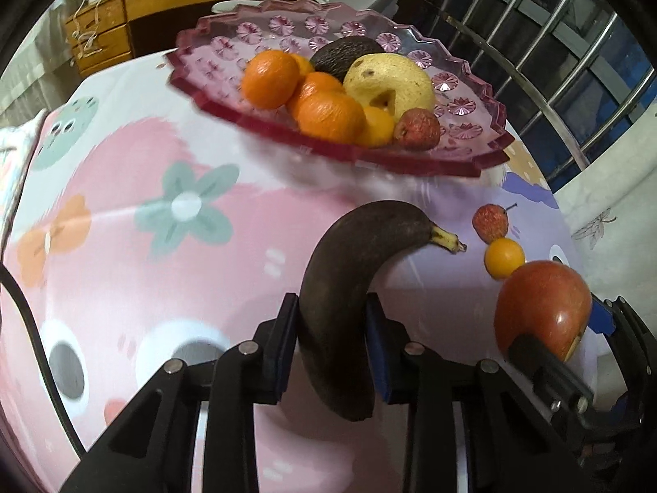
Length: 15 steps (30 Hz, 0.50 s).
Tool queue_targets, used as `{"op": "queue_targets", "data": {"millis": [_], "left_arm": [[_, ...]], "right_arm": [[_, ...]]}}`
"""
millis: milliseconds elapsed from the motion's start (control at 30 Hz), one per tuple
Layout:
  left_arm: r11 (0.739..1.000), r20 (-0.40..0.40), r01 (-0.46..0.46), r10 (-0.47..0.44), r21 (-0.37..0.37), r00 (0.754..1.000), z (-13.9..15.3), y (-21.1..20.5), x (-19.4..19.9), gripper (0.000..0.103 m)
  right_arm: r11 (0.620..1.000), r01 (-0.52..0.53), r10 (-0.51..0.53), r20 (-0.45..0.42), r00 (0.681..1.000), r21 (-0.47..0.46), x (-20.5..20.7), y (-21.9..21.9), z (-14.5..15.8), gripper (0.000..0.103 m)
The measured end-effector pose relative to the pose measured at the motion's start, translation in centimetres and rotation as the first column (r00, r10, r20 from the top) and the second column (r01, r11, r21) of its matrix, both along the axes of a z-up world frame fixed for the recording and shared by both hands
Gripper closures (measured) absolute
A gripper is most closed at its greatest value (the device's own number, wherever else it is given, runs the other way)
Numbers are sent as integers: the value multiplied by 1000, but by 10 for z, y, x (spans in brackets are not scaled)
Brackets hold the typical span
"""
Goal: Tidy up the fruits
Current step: 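Carry the banana and apple over the pink bowl and lower them in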
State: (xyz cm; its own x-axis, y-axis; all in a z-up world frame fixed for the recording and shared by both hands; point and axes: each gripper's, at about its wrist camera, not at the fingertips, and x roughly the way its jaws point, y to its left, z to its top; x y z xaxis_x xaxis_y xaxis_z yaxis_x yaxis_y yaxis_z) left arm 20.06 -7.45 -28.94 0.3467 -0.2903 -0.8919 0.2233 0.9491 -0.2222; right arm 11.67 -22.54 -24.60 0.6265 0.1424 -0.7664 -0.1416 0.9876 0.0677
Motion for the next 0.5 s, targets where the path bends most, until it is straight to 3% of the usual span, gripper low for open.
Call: {"op": "queue_targets", "data": {"millis": [500], "left_arm": [[987,79,-136,143,-88,987,40,50,-42,74]], "right_arm": [[1000,-6,6,46,999,3,-15,-12,30,34]]}}
